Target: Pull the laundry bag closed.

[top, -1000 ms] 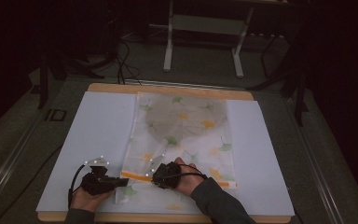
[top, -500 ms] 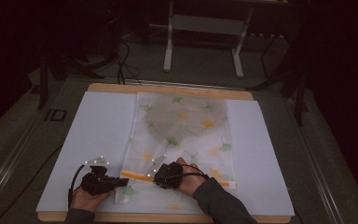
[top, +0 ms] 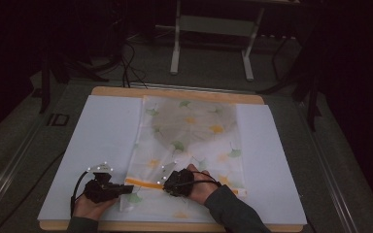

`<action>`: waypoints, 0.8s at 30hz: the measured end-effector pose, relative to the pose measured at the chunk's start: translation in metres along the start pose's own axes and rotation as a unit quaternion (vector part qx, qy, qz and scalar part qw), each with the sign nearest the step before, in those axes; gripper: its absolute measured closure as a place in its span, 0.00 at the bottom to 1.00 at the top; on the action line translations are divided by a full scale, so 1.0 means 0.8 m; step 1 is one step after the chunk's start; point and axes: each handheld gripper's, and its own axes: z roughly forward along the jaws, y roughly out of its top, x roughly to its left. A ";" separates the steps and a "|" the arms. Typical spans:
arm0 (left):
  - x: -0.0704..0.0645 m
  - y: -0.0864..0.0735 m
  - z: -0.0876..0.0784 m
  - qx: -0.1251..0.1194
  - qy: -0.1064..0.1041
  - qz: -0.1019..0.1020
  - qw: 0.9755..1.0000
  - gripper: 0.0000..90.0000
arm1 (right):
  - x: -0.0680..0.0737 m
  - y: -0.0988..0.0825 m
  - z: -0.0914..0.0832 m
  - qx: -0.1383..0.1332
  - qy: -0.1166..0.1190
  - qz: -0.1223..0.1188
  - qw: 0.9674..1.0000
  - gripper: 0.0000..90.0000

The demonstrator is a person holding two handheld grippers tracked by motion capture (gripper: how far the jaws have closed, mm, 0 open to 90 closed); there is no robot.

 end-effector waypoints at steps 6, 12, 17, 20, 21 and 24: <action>0.001 0.000 -0.001 -0.001 0.000 0.000 1.000 0.98 | -0.001 -0.002 -0.002 0.004 -0.003 -0.001 1.000 0.94; 0.001 0.000 -0.002 -0.003 0.002 -0.002 1.000 0.98 | -0.003 -0.008 -0.006 0.009 -0.005 0.003 1.000 0.94; 0.001 0.000 -0.002 -0.004 0.003 -0.003 1.000 0.98 | -0.003 -0.011 -0.008 0.009 -0.005 0.004 1.000 0.94; 0.001 0.000 -0.002 -0.004 0.002 -0.004 1.000 0.98 | -0.003 -0.013 -0.009 0.011 -0.008 0.003 1.000 0.94; 0.001 0.000 -0.002 -0.004 0.002 -0.004 1.000 0.98 | -0.003 -0.013 -0.010 0.012 -0.007 0.002 1.000 0.94; 0.001 0.000 -0.003 -0.005 0.002 -0.003 1.000 0.98 | -0.004 -0.015 -0.011 0.014 -0.007 0.003 1.000 0.94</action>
